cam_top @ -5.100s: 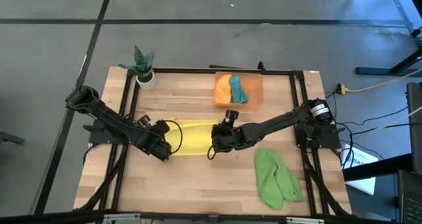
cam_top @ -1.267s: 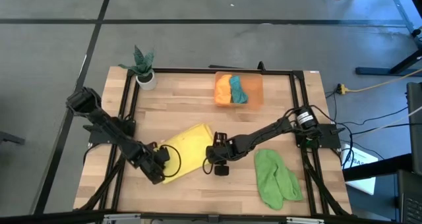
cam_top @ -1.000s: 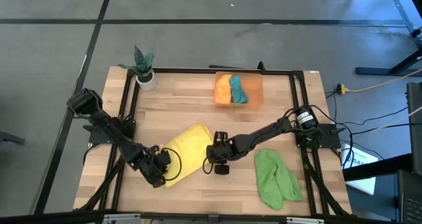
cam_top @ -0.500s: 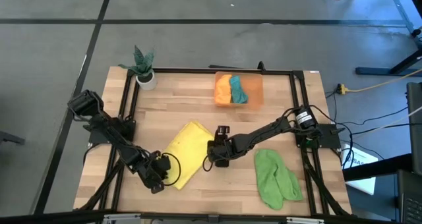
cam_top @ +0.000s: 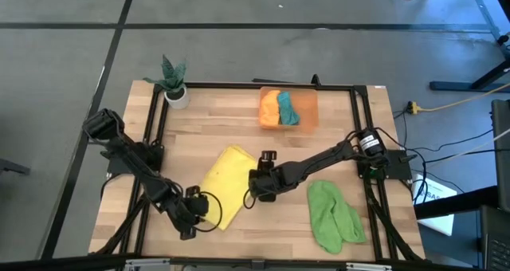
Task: Roll microfiber towels into tight, uniform cylinder then place into a basket
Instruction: Roll the yellow microfiber towel
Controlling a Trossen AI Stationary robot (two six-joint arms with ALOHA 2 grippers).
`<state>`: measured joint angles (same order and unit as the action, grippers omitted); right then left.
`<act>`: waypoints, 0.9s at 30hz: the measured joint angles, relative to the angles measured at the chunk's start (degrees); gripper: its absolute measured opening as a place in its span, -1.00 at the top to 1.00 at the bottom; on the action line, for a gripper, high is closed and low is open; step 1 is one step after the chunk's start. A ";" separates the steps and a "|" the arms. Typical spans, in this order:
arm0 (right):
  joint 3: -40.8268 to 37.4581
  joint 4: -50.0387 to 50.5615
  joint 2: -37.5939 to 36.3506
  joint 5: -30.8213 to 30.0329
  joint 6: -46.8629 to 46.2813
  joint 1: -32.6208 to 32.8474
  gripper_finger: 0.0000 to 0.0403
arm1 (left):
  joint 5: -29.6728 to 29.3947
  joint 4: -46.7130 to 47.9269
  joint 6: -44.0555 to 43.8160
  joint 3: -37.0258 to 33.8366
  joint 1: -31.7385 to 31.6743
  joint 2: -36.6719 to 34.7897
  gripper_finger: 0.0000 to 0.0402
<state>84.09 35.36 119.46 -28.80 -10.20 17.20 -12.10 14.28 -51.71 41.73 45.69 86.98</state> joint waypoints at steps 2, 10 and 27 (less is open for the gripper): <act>1.50 0.03 0.00 0.28 -0.03 0.78 0.28 | -0.09 4.05 0.99 2.29 -0.01 -0.15 0.62; 2.76 -5.66 -0.09 9.56 0.33 2.55 0.28 | -5.72 23.47 -1.39 8.31 0.14 -0.37 0.62; 2.59 -6.12 4.77 11.88 0.01 0.14 0.28 | -9.37 28.32 -12.37 1.49 0.39 0.07 0.62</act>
<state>86.67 29.24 124.23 -16.92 -10.18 17.34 -21.47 42.60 -64.08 43.23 46.09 87.05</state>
